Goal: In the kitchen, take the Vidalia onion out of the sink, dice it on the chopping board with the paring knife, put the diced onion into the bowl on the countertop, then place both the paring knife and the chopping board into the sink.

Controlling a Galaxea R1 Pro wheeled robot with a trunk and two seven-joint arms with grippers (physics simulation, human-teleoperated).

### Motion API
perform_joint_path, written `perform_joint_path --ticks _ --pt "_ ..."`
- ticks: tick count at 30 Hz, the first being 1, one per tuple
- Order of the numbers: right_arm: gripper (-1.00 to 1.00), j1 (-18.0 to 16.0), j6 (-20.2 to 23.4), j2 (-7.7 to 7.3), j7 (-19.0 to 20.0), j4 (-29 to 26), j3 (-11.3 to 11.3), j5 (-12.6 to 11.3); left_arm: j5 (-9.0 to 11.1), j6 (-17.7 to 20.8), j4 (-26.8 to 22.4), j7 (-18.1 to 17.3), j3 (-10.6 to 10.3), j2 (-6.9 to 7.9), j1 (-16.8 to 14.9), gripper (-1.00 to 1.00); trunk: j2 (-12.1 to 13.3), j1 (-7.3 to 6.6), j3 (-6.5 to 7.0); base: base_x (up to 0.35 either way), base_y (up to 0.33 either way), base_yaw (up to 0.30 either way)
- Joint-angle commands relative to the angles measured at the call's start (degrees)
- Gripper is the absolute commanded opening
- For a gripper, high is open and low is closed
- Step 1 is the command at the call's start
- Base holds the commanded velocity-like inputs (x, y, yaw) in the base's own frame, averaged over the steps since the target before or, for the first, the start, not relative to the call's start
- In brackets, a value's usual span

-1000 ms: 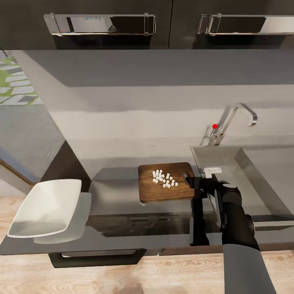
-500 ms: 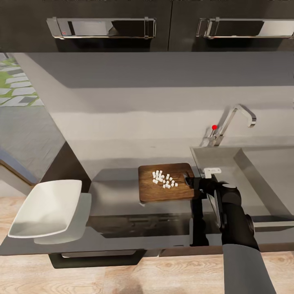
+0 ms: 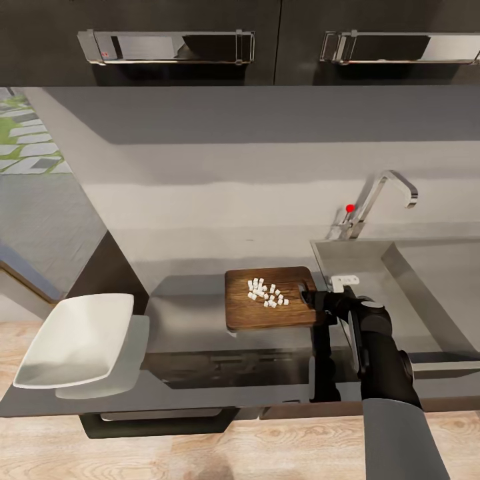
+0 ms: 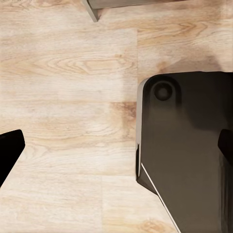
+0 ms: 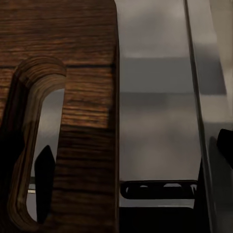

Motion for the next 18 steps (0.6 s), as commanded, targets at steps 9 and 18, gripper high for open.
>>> perform_joint_path --ticks 9,18 --pt "1.00 -0.04 0.41 0.03 0.46 0.36 -0.17 0.43 0.58 -0.05 -0.12 0.20 -0.49 0.08 0.01 1.00 -0.08 0.05 -0.09 0.000 0.000 0.000" --pt "1.00 -0.04 0.41 0.09 0.45 0.36 -0.17 0.44 0.58 -0.05 -0.12 0.20 -0.49 0.08 0.01 1.00 -0.08 0.05 -0.09 0.000 0.000 0.000"
